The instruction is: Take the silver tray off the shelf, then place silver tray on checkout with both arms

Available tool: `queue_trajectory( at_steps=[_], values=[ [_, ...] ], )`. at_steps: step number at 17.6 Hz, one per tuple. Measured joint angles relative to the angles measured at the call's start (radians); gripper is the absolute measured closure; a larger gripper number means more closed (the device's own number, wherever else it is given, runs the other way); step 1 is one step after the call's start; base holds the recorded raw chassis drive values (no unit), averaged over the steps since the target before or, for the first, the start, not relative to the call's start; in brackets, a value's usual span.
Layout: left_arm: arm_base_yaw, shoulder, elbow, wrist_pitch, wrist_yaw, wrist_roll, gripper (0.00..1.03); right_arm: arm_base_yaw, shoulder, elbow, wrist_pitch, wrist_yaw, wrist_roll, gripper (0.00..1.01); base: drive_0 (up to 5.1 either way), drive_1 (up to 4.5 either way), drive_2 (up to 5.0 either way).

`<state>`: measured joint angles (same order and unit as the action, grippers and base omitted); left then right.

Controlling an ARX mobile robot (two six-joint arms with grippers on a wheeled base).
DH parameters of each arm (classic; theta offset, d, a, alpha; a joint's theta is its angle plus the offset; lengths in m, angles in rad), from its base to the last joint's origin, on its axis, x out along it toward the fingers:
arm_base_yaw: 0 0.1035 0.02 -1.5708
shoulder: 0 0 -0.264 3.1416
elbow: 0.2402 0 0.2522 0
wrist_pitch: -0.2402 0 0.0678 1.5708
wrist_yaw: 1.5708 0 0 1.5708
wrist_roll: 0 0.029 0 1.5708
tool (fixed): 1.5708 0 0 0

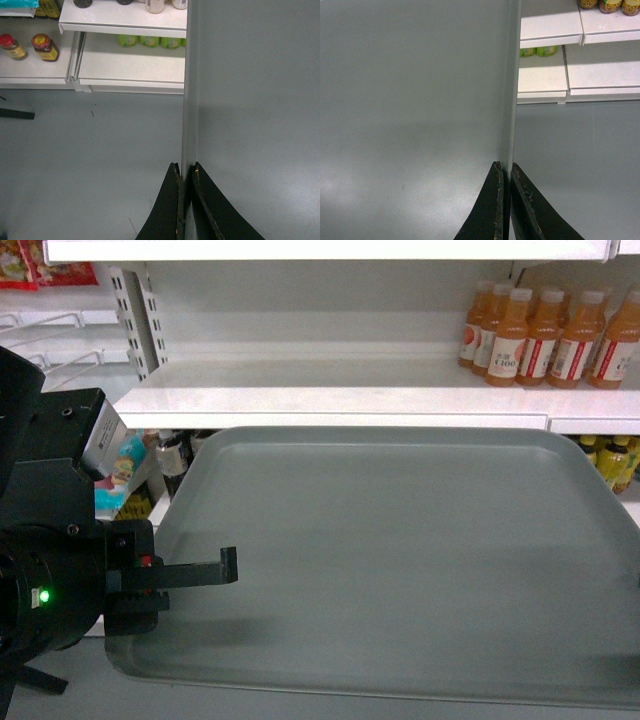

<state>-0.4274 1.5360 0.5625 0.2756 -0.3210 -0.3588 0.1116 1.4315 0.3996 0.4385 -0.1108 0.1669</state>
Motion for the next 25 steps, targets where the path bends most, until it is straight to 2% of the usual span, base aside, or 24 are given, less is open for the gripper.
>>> queue_trajectory(
  at_steps=[25],
  values=[
    [0.0, 0.0, 0.0, 0.003, 0.0, 0.0, 1.0, 0.001, 0.0, 0.001, 0.0, -0.002, 0.0, 0.98, 0.1, -4.0, 4.2]
  ],
)
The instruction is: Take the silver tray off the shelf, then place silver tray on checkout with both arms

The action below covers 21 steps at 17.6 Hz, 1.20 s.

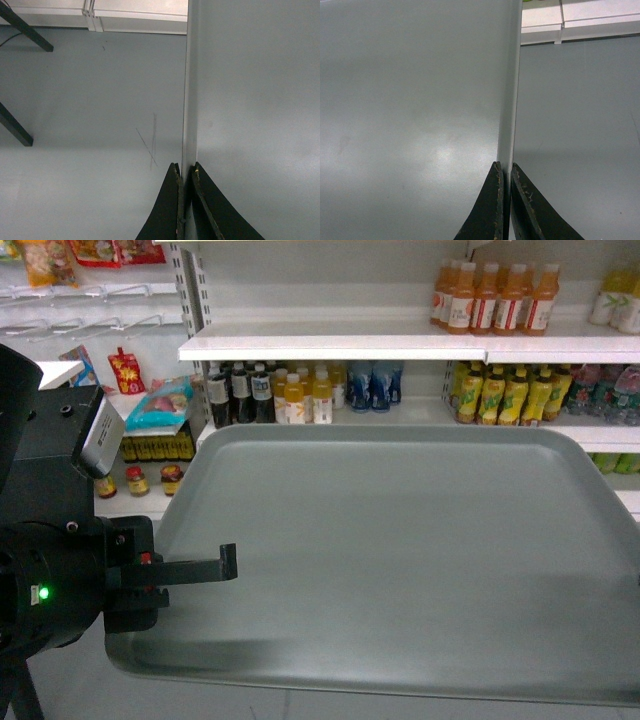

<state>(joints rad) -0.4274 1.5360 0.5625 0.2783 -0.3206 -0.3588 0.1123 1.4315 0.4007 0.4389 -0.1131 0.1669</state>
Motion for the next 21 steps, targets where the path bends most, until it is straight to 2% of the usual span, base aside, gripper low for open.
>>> queue_trajectory(
  at_steps=[16, 21],
  values=[
    [0.0, 0.0, 0.0, -0.001, -0.001, 0.0, 1.0, 0.0, 0.0, 0.0, 0.001, 0.001, 0.0, 0.98, 0.1, -4.09, 4.2],
    [-0.005, 0.0, 0.0, -0.001, -0.005, -0.001, 1.0, -0.002, 0.0, -0.002, -0.002, 0.004, 0.0, 0.98, -4.4, 0.45, 4.0]
  ],
)
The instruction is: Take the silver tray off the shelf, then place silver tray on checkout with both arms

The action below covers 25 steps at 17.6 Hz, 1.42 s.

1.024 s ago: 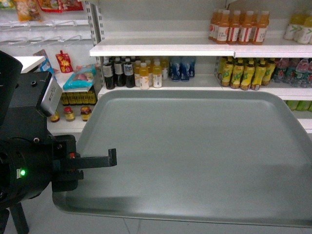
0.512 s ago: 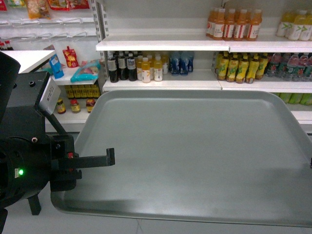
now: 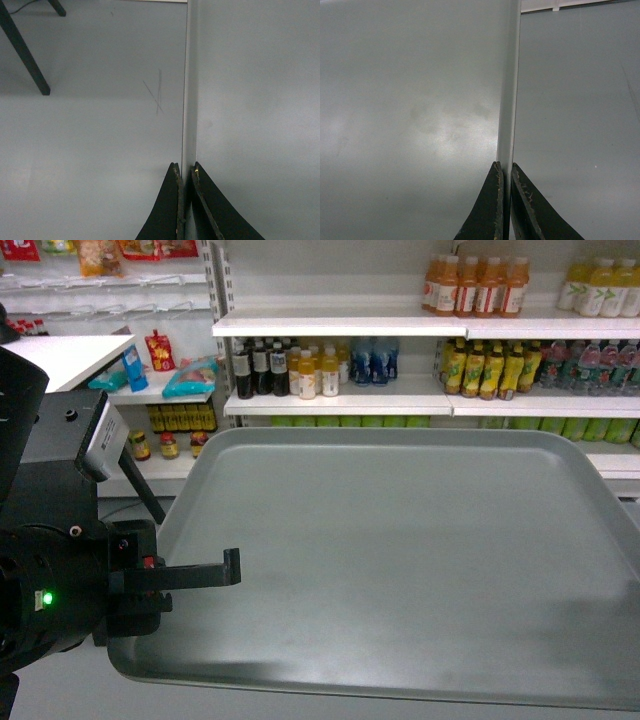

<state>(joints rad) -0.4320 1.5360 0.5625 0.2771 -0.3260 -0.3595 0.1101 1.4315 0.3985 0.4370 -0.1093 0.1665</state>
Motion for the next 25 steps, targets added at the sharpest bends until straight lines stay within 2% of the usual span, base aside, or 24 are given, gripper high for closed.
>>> queue_trajectory(
  at_steps=[25],
  values=[
    [0.004, 0.0, 0.0, 0.001, 0.002, 0.0, 1.0, 0.001, 0.0, 0.002, 0.001, -0.002, 0.0, 0.98, -5.0, 2.37, 2.4]
  ],
)
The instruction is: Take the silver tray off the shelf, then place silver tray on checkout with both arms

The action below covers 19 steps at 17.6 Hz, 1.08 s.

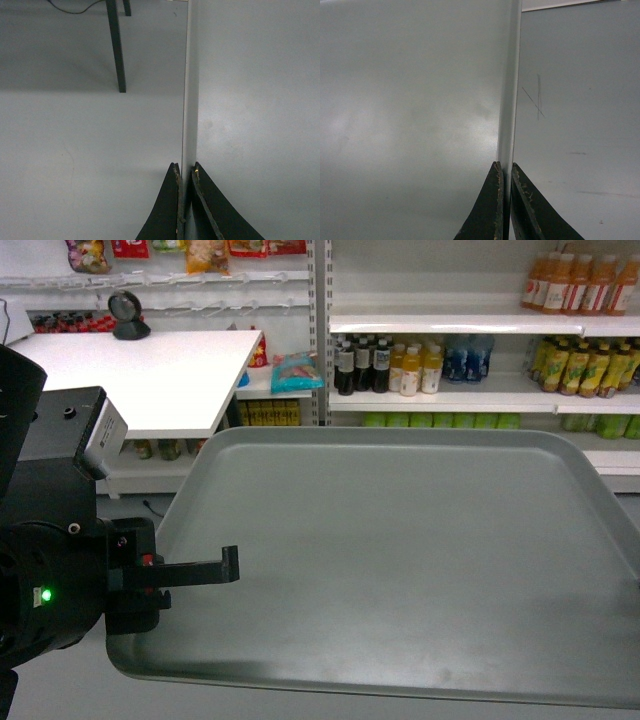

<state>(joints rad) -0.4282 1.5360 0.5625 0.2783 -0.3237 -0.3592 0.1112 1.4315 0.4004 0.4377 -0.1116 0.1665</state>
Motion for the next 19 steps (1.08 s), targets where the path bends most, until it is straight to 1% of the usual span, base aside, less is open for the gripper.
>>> queue_trajectory(
  at_steps=[19],
  values=[
    [0.0, 0.0, 0.0, -0.003, 0.0, 0.0, 1.0, 0.0, 0.0, 0.0, -0.003, -0.001, 0.0, 0.98, -5.0, 2.41, 2.4]
  ],
)
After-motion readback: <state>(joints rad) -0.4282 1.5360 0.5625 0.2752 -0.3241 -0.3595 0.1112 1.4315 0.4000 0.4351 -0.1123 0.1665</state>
